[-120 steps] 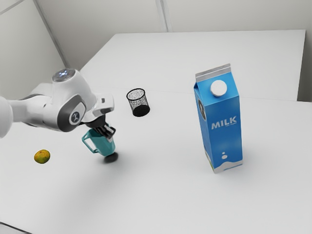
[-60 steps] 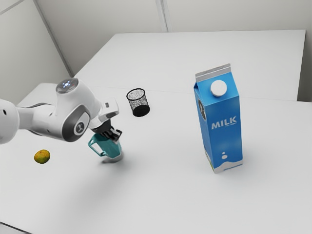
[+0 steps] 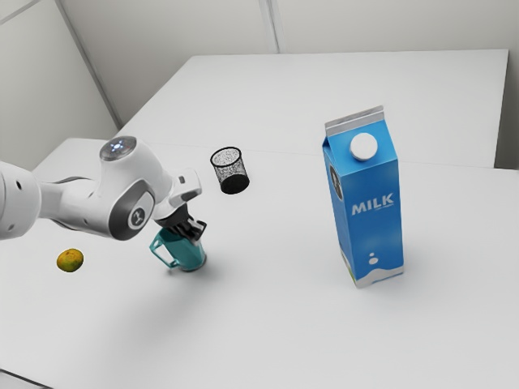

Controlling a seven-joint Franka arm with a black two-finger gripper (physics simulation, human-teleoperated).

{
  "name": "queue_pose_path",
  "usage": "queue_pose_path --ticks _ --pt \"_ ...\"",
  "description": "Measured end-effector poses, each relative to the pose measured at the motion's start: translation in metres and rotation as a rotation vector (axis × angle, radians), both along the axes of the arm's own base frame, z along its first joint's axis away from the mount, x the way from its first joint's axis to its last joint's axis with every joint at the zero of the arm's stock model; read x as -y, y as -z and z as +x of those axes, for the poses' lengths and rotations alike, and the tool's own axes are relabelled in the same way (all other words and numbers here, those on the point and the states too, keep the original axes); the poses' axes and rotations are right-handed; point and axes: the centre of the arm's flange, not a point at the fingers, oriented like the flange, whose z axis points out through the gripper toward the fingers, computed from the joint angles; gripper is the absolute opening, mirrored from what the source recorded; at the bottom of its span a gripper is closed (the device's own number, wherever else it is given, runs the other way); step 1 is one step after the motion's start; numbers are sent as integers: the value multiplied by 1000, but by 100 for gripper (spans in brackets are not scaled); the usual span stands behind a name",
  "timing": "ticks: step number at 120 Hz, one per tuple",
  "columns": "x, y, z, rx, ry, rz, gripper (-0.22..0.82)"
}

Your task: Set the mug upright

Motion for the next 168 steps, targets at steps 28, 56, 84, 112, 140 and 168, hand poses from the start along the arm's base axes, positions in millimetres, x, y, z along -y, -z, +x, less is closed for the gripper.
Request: queue_pose_path --ticks 28,56,84,112,140,168 --pt "2 0 0 0 -11 -5 -10" --pt "4 -7 0 13 -13 -7 18" --pt "4 -28 -1 53 -15 -7 41" --pt "7 -59 -6 99 -12 -8 52" --pt "12 -90 1 70 -10 -12 56" --pt "16 -142 21 -17 -10 -15 57"
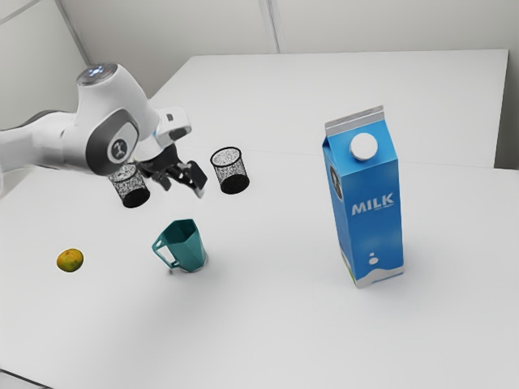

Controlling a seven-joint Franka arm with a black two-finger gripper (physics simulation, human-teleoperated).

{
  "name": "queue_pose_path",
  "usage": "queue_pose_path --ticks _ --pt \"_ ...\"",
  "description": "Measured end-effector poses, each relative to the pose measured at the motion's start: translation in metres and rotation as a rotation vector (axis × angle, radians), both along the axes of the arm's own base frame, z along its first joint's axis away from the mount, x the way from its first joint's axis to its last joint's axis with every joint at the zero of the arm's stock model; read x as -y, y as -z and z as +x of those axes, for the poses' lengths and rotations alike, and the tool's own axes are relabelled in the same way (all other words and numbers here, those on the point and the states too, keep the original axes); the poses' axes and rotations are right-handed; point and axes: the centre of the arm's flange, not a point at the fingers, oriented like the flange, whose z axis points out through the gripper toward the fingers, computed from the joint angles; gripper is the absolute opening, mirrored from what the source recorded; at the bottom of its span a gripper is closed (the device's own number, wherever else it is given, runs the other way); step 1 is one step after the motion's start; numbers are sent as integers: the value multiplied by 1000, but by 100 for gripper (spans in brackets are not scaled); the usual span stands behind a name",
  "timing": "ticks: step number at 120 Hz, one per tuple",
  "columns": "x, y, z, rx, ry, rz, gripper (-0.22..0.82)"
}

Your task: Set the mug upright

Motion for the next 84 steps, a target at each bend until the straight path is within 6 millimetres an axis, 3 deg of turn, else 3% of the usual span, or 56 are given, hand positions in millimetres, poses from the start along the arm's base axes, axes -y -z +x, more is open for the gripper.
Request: queue_pose_path --ticks 34,84 --pt "4 -39 33 -129 -5 -30 58" --pt "5 -67 63 -225 -5 -56 58"
